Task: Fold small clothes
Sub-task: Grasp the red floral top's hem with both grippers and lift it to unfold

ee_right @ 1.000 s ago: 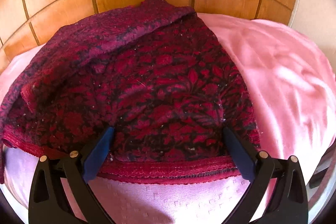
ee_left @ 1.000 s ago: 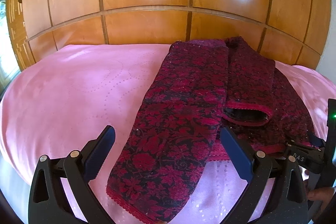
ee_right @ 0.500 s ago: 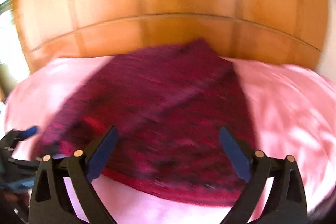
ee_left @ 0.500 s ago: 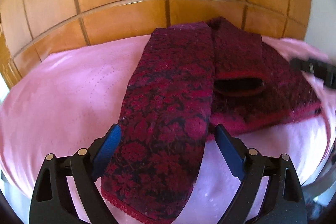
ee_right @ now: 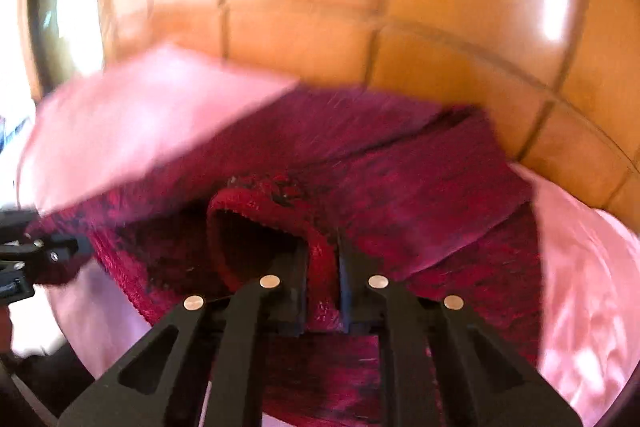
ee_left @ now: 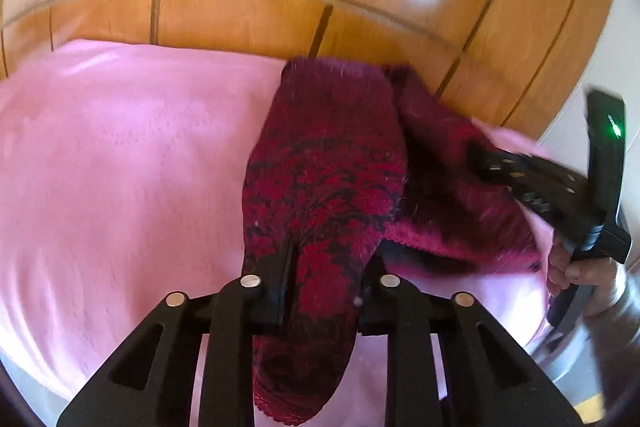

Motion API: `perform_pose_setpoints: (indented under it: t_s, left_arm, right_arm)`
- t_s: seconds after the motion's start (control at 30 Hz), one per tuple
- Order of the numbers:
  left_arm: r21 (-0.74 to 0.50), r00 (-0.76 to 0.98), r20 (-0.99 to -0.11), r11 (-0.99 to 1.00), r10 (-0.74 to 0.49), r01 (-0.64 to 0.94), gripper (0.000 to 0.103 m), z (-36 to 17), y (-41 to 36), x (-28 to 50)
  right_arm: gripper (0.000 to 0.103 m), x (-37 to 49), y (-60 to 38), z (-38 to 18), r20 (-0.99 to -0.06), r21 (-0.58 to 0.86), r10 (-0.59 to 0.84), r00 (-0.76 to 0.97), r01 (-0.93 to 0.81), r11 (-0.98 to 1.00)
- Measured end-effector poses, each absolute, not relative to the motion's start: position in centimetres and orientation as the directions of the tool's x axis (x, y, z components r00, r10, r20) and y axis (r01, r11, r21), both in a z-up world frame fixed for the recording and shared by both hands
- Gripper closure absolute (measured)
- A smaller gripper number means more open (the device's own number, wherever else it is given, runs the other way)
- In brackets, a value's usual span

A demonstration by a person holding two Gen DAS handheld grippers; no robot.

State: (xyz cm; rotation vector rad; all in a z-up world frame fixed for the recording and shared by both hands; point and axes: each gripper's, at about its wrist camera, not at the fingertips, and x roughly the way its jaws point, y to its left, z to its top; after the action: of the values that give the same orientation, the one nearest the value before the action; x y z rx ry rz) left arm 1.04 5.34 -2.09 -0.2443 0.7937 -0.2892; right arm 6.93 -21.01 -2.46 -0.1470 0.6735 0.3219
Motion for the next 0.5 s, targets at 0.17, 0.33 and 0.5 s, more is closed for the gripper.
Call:
perform_pose_setpoints:
  t_s: [0.17,0.33,0.5]
  left_arm:
    - [-0.393,0.713,-0.610,0.913,-0.346,0.107,0.092,1.0,8.9,4.0]
    - [-0.380,0.751,-0.618,0.924,-0.233,-0.026,0.092,2.7,13.4,9.8]
    - [-0.327,0.735,-0.675,0.919,-0.064,-0.221,0.093,2.9,18.7,16.3]
  right_arm:
    - [0.095,7.6,-32.3,2.7,-0.516,0.149,0.152,0.843,-0.086,0.985]
    - [0.095,10.0,-44.4,2.6,-0.537,0.243,-0.049,0.842,0.211,0.947]
    - [0.095,13.4,-54.2,-0.1,-0.620,0.300,-0.200,0.758,0.465,0.833]
